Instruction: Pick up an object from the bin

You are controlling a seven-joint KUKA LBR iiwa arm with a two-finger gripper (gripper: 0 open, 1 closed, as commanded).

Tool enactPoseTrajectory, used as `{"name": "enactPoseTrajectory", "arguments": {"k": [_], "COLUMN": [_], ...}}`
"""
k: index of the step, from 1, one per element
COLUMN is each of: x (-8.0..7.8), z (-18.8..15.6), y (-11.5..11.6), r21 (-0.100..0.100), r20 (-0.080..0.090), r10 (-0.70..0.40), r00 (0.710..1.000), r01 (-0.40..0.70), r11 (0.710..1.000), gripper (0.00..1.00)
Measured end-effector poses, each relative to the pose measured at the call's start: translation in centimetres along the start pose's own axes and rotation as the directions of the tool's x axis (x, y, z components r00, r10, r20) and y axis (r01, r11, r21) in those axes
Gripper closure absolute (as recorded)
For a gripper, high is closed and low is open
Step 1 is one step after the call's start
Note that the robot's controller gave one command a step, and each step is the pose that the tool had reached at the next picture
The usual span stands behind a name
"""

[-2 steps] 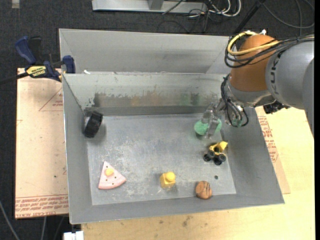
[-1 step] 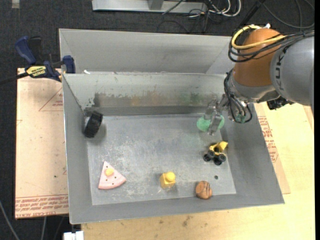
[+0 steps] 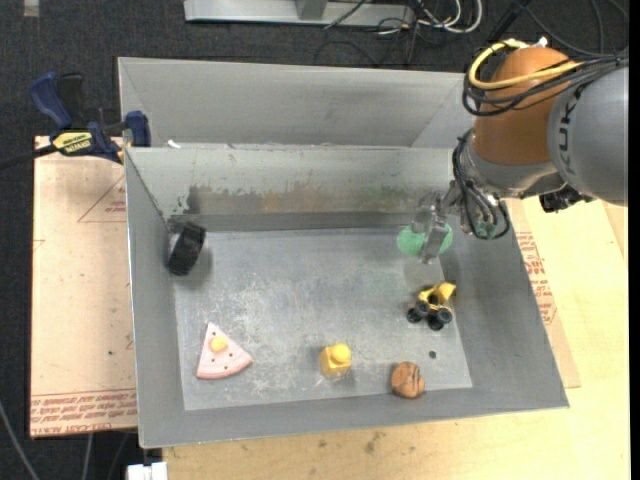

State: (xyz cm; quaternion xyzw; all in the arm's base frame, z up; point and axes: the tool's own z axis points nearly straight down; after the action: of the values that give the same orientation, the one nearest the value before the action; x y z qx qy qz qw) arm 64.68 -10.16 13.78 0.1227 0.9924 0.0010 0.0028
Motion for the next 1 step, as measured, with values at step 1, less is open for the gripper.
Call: {"name": "enactPoseTrajectory", "arguments": {"k": [1], "x": [-0.02], "z": [-1.2], "y": [0.01], "r21": [0.0], "r20": [0.001], "r10": [0.0], "r00": [1.0], "r01": [0.0], "r11": [1.0], "gripper": [1.0]}}
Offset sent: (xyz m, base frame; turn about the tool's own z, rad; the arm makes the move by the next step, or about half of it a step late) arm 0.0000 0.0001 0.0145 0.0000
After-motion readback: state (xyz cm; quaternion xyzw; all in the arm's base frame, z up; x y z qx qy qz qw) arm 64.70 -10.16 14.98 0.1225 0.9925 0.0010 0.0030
